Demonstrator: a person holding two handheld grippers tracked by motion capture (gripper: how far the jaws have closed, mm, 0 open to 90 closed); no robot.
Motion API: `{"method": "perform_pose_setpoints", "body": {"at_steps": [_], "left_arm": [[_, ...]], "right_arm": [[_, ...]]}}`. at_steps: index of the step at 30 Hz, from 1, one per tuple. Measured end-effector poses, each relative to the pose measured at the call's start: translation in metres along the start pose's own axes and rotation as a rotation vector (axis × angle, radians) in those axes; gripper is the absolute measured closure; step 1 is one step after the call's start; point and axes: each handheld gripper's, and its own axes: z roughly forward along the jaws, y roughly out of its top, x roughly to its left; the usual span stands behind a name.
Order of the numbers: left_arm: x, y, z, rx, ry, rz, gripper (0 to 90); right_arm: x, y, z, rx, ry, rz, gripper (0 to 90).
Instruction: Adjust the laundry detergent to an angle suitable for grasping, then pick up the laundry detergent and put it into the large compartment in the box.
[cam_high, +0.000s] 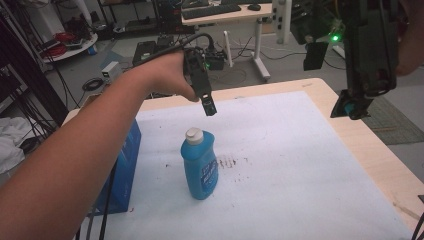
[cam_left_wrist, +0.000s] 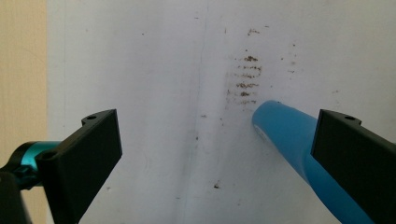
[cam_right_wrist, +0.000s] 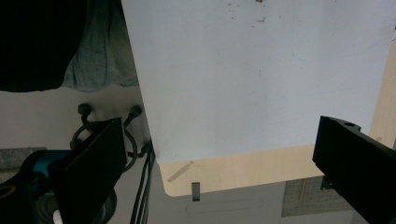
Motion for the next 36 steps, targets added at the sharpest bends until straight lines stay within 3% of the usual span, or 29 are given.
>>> {"method": "perform_pose_setpoints", "body": {"at_steps": [10,18,25,36], "left_arm": [[0.0,0.001,0.001,0.0,0.0,-0.002,1.8],[0.001,-0.003,-0.001,-0.01,-0.005,-0.01,1.8],[0.006,-0.005,0.0,-0.001,0.0,-0.02,1.8],[0.001,-0.004,-0.003,-0.006,0.007,-0.011,1.8]], "right_arm": [[-0.003,-0.002,0.002,0.01,-0.003,0.015,2.2],[-0.005,0.007,0.002,0.001,-0.006,-0.019,2.2],[-0.007,0.005,0.004,0.007,-0.012,-0.005,2.2],[-0.004,0.005,0.003,0.006,-0.009,-0.003,2.2]]}}
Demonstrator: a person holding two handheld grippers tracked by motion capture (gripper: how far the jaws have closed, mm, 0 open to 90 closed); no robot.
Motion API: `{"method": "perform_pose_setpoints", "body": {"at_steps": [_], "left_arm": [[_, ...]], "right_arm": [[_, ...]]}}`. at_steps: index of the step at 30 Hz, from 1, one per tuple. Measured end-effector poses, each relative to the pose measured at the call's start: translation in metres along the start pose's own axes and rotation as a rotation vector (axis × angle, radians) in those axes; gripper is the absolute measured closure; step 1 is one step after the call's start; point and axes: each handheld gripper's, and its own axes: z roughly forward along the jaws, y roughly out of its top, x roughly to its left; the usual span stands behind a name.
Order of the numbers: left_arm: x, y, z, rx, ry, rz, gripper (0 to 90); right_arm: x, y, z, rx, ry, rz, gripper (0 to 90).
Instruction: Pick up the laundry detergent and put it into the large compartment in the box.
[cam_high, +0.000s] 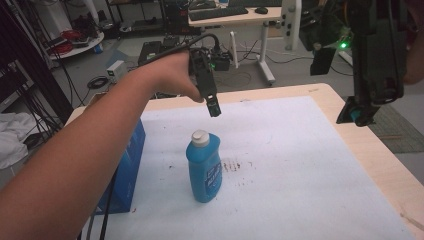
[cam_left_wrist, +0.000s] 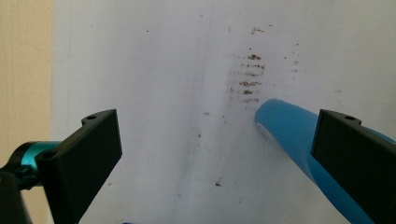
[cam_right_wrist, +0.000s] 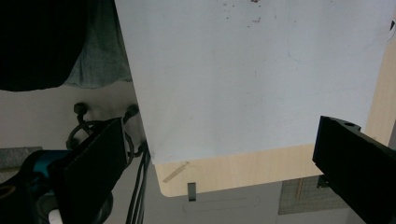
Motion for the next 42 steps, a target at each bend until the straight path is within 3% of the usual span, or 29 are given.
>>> {"method": "perform_pose_setpoints", "body": {"at_steps": [7,11,14,21,26,30,38,40,42], "left_arm": [[-0.006,0.005,-0.002,0.004,0.005,0.0,1.8],[-0.01,0.006,-0.006,-0.008,0.022,-0.02,1.8],[-0.012,0.005,-0.009,-0.026,0.008,-0.031,1.8],[-0.02,-0.001,-0.028,-0.039,-0.002,-0.135,1.8],[-0.03,-0.009,-0.041,-0.028,-0.008,-0.249,1.8],[-0.039,-0.013,-0.05,-0.015,-0.007,-0.311,1.8],[-0.057,-0.02,-0.058,-0.011,-0.005,-0.469,1.8],[-0.058,-0.021,-0.058,-0.013,-0.006,-0.481,1.8],[-0.062,-0.026,-0.056,-0.015,-0.009,-0.525,1.8]], "right_arm": [[0.005,0.0,0.003,-0.007,0.001,-0.006,2.2],[0.006,-0.003,0.004,-0.007,-0.004,-0.008,2.2],[0.006,-0.005,0.004,-0.012,-0.004,-0.009,2.2],[0.009,-0.01,0.002,-0.019,-0.015,-0.007,2.2],[0.009,-0.012,0.002,-0.026,-0.018,-0.012,2.2],[0.009,-0.015,0.002,-0.034,-0.018,-0.015,2.2],[0.007,-0.019,0.001,-0.041,-0.019,-0.016,2.2],[0.007,-0.02,0.0,-0.046,-0.019,-0.02,2.2],[0.007,-0.021,-0.001,-0.05,-0.02,-0.022,2.2]]}}
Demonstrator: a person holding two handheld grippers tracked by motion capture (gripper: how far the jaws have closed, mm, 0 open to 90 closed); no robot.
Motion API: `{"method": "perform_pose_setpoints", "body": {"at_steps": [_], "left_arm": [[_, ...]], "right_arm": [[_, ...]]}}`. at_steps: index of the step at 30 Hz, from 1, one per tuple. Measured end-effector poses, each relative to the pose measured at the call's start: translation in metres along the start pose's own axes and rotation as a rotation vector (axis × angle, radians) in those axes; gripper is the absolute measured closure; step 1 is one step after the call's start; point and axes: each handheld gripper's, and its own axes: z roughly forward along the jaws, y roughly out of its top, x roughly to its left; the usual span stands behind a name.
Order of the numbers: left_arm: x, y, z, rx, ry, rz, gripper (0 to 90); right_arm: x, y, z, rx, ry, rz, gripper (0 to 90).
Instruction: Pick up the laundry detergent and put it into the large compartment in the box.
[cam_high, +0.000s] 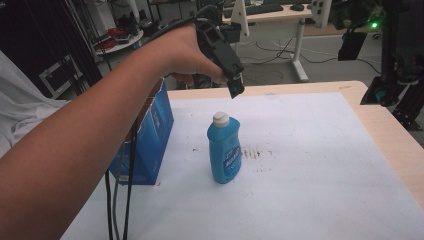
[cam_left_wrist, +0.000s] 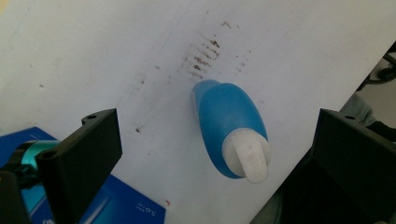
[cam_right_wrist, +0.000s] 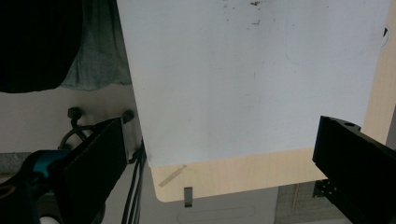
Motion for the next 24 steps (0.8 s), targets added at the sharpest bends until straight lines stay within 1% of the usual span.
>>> {"method": "perform_pose_setpoints", "body": {"at_steps": [2,5,6,7,9,10,12,15,18,20,21,24], "left_arm": [[-0.001,-0.003,0.002,0.002,0.003,-0.015,1.8],[-0.003,-0.007,0.006,0.005,0.008,-0.044,1.8],[-0.003,-0.008,0.007,0.006,0.007,-0.05,1.8],[-0.004,-0.009,0.008,0.008,0.005,-0.055,1.8],[-0.006,-0.011,0.012,0.006,0.001,-0.074,1.8],[-0.007,-0.012,0.013,0.005,0.001,-0.077,1.8],[-0.01,-0.014,0.018,0.018,0.001,-0.093,1.8],[-0.013,-0.016,0.024,0.024,-0.007,-0.105,1.8],[-0.016,-0.017,0.029,0.031,0.0,-0.106,1.8],[-0.017,-0.017,0.03,0.035,0.003,-0.105,1.8],[-0.018,-0.019,0.033,0.027,0.002,-0.117,1.8],[-0.019,-0.023,0.039,0.022,0.005,-0.14,1.9]], "right_arm": [[0.001,0.0,0.0,0.003,0.0,0.006,2.2],[0.002,0.0,0.0,0.005,0.003,0.0,2.2],[0.003,0.0,0.001,0.009,0.005,-0.003,2.2],[0.004,0.001,0.001,0.016,0.005,0.004,2.2],[0.005,0.002,0.002,0.02,0.005,0.002,2.2],[0.005,0.002,0.002,0.019,0.008,-0.003,2.2],[0.006,0.003,0.002,0.015,0.006,-0.003,2.2],[0.007,0.003,0.002,0.019,0.003,-0.001,2.2],[0.008,0.004,0.001,0.018,0.002,-0.002,2.2],[0.009,0.005,0.001,0.017,0.004,0.0,2.2],[0.009,0.006,0.002,0.018,0.004,-0.003,2.2],[0.009,0.007,0.002,0.022,0.004,-0.002,2.2]]}}
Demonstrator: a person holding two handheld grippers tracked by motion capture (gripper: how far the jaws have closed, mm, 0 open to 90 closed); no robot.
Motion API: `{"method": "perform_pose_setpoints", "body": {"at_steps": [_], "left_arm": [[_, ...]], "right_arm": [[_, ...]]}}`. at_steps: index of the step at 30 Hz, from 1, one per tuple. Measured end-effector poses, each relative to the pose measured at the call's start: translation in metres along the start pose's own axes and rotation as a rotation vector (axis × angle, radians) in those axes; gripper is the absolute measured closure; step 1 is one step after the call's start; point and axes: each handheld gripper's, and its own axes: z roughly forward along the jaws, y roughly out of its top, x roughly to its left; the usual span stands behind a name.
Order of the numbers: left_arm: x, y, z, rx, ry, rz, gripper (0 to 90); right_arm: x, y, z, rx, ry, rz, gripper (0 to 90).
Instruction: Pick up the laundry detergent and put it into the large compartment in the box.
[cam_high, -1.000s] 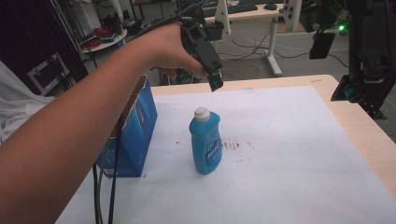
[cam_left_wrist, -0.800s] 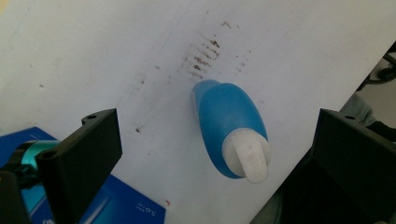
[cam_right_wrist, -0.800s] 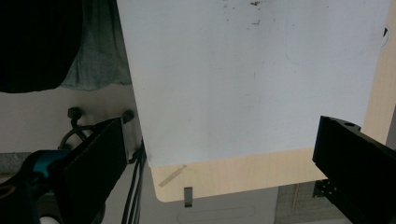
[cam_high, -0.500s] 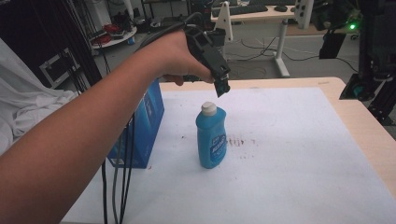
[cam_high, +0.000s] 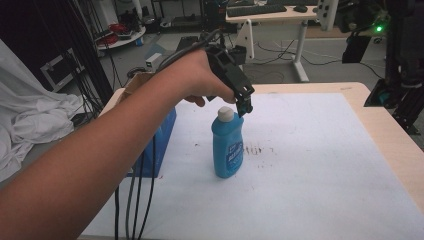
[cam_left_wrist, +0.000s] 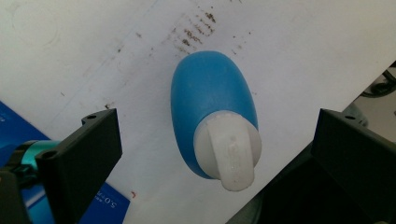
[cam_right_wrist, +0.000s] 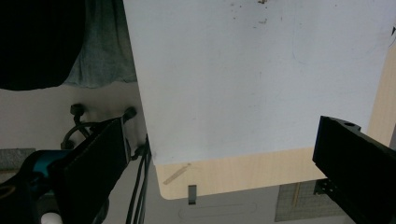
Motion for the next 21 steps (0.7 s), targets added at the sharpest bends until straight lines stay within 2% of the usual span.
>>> {"method": "perform_pose_setpoints", "body": {"at_steps": [5,10,13,21], "left_arm": [[-0.002,-0.004,0.008,-0.01,0.035,-0.02,1.8],[0.0,-0.007,0.016,-0.039,0.008,-0.05,1.8],[-0.001,-0.007,0.023,-0.035,-0.007,-0.051,1.8],[-0.008,-0.008,0.039,-0.016,-0.003,-0.044,1.8]], "right_arm": [[0.001,0.001,0.0,-0.002,-0.001,-0.003,2.2],[0.001,0.001,0.002,-0.005,0.001,-0.005,2.2],[0.002,0.002,0.005,-0.003,0.004,-0.008,2.2],[0.003,0.005,0.007,-0.004,0.006,-0.022,2.2]]}}
